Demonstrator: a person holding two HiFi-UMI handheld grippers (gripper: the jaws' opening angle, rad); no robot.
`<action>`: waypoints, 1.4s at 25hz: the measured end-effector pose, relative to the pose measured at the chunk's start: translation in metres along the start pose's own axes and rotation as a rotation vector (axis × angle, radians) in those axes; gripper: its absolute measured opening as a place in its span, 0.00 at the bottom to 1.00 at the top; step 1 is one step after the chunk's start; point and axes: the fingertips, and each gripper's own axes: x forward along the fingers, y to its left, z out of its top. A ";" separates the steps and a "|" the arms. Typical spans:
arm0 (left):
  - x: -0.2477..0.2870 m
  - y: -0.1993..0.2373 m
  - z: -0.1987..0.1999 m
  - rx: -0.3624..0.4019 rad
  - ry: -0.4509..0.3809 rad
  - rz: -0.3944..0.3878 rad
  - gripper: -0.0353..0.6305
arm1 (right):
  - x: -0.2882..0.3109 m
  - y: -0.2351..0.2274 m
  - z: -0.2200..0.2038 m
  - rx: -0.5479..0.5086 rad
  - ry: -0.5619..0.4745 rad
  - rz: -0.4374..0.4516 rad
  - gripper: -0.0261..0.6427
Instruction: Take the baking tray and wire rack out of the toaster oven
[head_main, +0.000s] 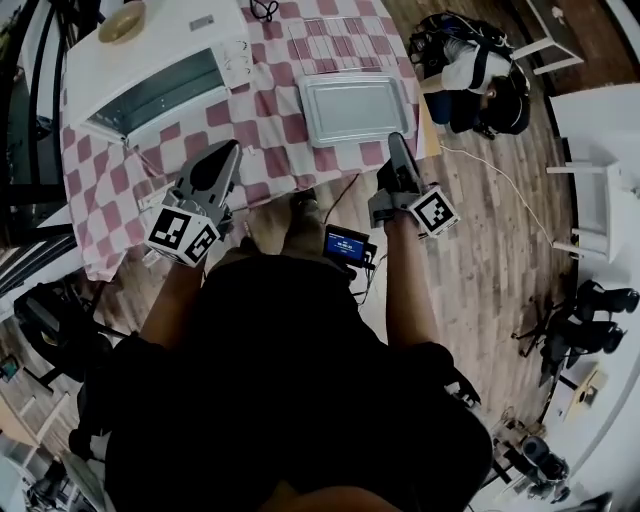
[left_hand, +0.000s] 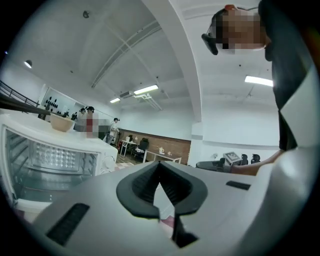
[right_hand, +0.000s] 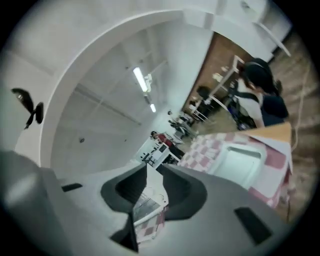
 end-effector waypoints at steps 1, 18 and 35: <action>-0.013 -0.001 0.006 0.009 -0.011 -0.004 0.04 | -0.003 0.031 0.004 -0.094 -0.026 0.046 0.19; -0.152 -0.008 0.051 0.067 -0.126 0.078 0.04 | -0.047 0.251 -0.077 -0.836 -0.086 0.211 0.17; -0.220 -0.144 -0.022 0.061 -0.039 0.205 0.04 | -0.192 0.194 -0.137 -0.745 0.102 0.218 0.11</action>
